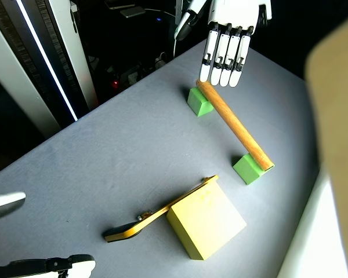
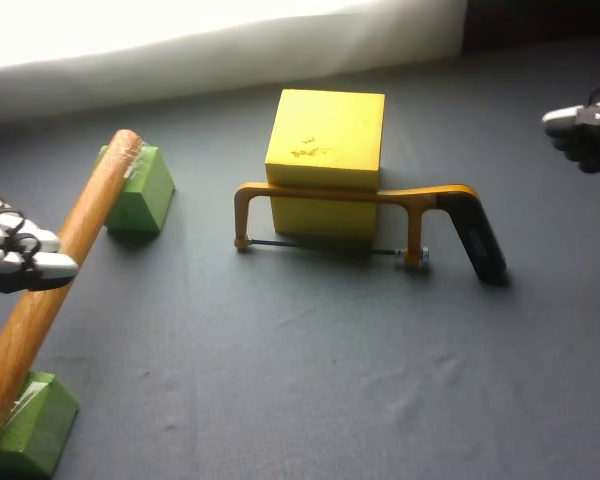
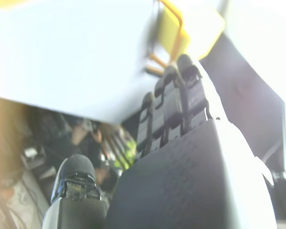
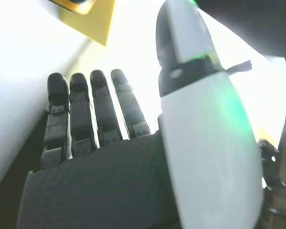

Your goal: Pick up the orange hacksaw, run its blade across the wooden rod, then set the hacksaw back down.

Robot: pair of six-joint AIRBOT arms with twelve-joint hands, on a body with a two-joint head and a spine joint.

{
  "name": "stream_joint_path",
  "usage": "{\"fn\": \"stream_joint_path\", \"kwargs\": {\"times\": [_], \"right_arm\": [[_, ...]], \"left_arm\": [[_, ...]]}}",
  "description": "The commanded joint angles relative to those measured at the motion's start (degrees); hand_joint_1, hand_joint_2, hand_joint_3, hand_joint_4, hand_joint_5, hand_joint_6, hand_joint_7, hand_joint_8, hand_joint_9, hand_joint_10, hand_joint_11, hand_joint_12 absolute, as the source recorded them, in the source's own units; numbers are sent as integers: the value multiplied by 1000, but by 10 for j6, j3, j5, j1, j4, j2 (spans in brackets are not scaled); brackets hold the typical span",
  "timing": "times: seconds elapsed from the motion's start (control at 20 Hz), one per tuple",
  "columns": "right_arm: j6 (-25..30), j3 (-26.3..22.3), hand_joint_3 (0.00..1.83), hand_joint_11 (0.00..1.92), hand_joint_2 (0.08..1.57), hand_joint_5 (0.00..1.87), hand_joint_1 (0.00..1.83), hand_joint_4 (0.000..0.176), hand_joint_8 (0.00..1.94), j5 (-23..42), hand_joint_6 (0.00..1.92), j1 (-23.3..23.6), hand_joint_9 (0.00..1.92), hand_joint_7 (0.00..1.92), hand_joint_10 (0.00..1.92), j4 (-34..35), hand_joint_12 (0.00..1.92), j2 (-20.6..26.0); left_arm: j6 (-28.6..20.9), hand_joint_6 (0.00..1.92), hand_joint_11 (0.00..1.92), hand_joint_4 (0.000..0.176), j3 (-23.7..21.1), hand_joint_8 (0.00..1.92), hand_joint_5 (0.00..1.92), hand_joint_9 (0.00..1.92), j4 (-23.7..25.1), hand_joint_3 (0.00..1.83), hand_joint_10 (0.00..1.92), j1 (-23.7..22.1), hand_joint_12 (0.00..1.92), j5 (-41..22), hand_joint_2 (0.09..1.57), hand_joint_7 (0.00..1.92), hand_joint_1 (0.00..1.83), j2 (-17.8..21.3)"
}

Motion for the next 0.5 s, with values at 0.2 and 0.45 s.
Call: {"fn": "stream_joint_path", "kwargs": {"times": [0.2, 0.45], "right_arm": [[-11, 35, 5, 0, 1144, 54, 882, 0, 1, 21, 2, -1, 148, 93, 2, 69, 588, -55], [-49, 44, 3, 0, 1155, 67, 880, 0, 2, -11, 2, -14, 144, 101, 1, 135, 547, -97]], "left_arm": [[-5, 0, 0, 0, -20, 0, 111, 137, -10, 3, 0, -16, 412, -6, 1214, 125, 0, 40], [-81, 0, 0, 0, -47, 3, 98, 148, 71, 1, 3, -29, 405, -2, 1216, 139, 0, 82]]}}
